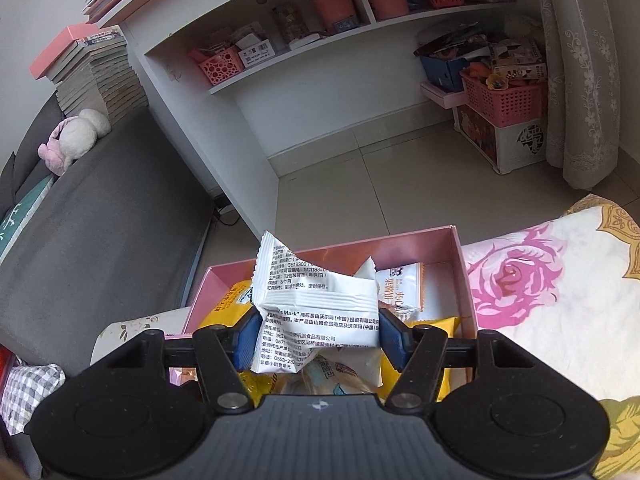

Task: Organize snacks
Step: 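Carry the pink and white packets into the pink box and open both tools, then withdraw both tools, moving the left tool to the blue-white candy and the right tool to the red candy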

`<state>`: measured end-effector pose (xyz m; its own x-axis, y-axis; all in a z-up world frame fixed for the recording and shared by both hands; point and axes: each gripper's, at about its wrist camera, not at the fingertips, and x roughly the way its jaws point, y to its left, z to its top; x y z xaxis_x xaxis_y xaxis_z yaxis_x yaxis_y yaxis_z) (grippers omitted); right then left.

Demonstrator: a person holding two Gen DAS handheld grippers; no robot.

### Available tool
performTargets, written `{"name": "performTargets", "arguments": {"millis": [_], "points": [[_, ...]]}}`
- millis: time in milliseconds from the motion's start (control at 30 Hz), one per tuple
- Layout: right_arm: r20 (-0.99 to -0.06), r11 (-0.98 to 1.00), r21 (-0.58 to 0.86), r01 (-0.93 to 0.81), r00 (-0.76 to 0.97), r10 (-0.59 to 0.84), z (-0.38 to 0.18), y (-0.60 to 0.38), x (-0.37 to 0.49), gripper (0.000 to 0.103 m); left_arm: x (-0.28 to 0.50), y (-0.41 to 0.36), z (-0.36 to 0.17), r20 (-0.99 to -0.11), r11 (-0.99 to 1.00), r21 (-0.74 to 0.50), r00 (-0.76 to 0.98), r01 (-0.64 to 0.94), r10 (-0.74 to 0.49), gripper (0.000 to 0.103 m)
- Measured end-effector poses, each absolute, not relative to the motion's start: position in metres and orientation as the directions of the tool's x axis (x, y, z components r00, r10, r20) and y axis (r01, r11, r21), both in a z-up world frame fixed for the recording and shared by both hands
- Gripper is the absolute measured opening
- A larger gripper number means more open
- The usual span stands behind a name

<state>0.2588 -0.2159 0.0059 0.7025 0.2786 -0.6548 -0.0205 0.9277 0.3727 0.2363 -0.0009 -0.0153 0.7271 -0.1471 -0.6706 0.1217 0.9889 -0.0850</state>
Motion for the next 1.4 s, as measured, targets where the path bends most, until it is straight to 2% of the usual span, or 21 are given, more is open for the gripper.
{"name": "performTargets", "arguments": {"millis": [133,200,233,267,300,367,433,633,1133,1400], "points": [[-0.647,0.935,0.352,-0.038,0.712,0.272,0.003,-0.211,0.259,0.057,0.237,0.002,-0.017,-0.654,0.987,-0.105,0.739,0.125,-0.163,0.03],[-0.641,0.935,0.354,-0.03,0.72,0.266,0.004,-0.212,0.257,0.063,0.235,0.005,-0.017,-0.645,0.985,-0.109,0.745,0.132,-0.171,0.033],[-0.639,0.935,0.355,-0.024,0.723,0.262,0.005,-0.213,0.257,0.072,0.234,0.005,-0.016,-0.644,0.984,-0.114,0.743,0.14,-0.18,0.034],[-0.637,0.935,0.354,-0.02,0.727,0.257,0.008,-0.214,0.255,0.077,0.234,0.006,-0.015,-0.645,0.982,-0.12,0.74,0.148,-0.19,0.039],[-0.636,0.936,0.351,-0.019,0.729,0.253,0.01,-0.215,0.254,0.077,0.232,0.007,-0.014,-0.647,0.981,-0.122,0.738,0.151,-0.194,0.042],[-0.635,0.94,0.342,-0.018,0.732,0.245,0.014,-0.216,0.251,0.078,0.229,0.006,-0.011,-0.648,0.981,-0.122,0.737,0.15,-0.194,0.057],[-0.635,0.942,0.337,-0.01,0.736,0.235,0.018,-0.217,0.246,0.08,0.224,0.006,-0.008,-0.647,0.981,-0.124,0.737,0.15,-0.195,0.067],[-0.645,0.94,0.34,-0.017,0.724,0.246,0.029,-0.216,0.222,0.085,0.198,0.007,0.001,-0.648,0.98,-0.122,0.735,0.159,-0.2,0.08],[-0.641,0.945,0.303,-0.123,0.707,0.298,0.047,-0.204,0.141,0.094,0.124,0.008,0.017,-0.696,0.978,-0.102,0.69,0.18,-0.2,0.09],[-0.656,0.965,0.23,-0.128,0.712,0.251,0.042,-0.207,0.11,0.096,0.091,0.002,0.022,-0.712,0.975,-0.094,0.671,0.202,-0.208,0.097]]}}
